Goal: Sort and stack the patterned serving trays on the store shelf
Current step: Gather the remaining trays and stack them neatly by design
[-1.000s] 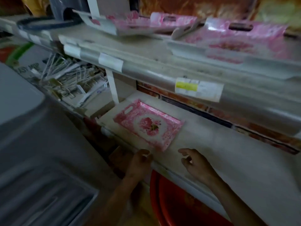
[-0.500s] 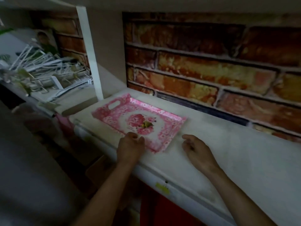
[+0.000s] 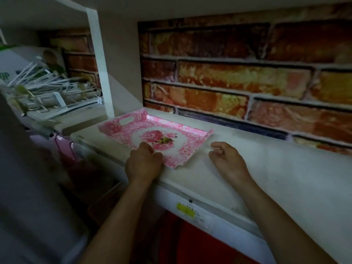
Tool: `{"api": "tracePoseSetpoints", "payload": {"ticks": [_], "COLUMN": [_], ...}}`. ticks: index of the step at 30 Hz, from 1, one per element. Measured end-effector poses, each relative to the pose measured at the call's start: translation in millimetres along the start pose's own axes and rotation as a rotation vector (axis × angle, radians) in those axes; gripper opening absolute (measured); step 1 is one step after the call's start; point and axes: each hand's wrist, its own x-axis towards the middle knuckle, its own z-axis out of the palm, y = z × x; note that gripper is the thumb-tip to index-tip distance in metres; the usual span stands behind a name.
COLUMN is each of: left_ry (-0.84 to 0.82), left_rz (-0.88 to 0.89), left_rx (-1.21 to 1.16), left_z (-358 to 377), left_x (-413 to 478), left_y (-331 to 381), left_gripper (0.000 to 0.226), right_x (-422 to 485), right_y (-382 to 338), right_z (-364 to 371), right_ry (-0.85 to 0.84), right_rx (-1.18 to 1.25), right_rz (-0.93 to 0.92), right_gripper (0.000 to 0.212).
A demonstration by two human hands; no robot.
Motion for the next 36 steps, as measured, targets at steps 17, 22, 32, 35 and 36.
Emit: {"api": "tracePoseSetpoints", "payload": {"ticks": [17, 22, 32, 35, 36], "left_ry": [-0.106, -0.15, -0.29, -0.318, -0.324], "left_rz": [-0.128, -0.101, -0.004, 0.016, 0.027], "left_rx": [-0.422, -0.484, -0.471, -0.444, -0.433], "left_z": [-25, -28, -56, -57, -57], "left_x": [-6, -4, -24, -27, -27], "left_y": [-7, -11, 4, 6, 6], "left_gripper": [0.058, 0.043, 0.044, 0.041, 0.034], "right_x": [-3, 0, -13, -17, -19], "right_y": [4, 11, 13, 12, 12], "right_z": [-12, -33, -57, -57, -58], "right_ry": [0.331, 0.092, -0.231, -0.215, -0.211], "right_rx": [0.125, 0.296, 0.356, 0.364, 0.393], "right_rz": [0.074, 0.212, 0.166, 0.116, 0.115], "right_gripper": [0.031, 0.033, 0.03, 0.018, 0.011]}}
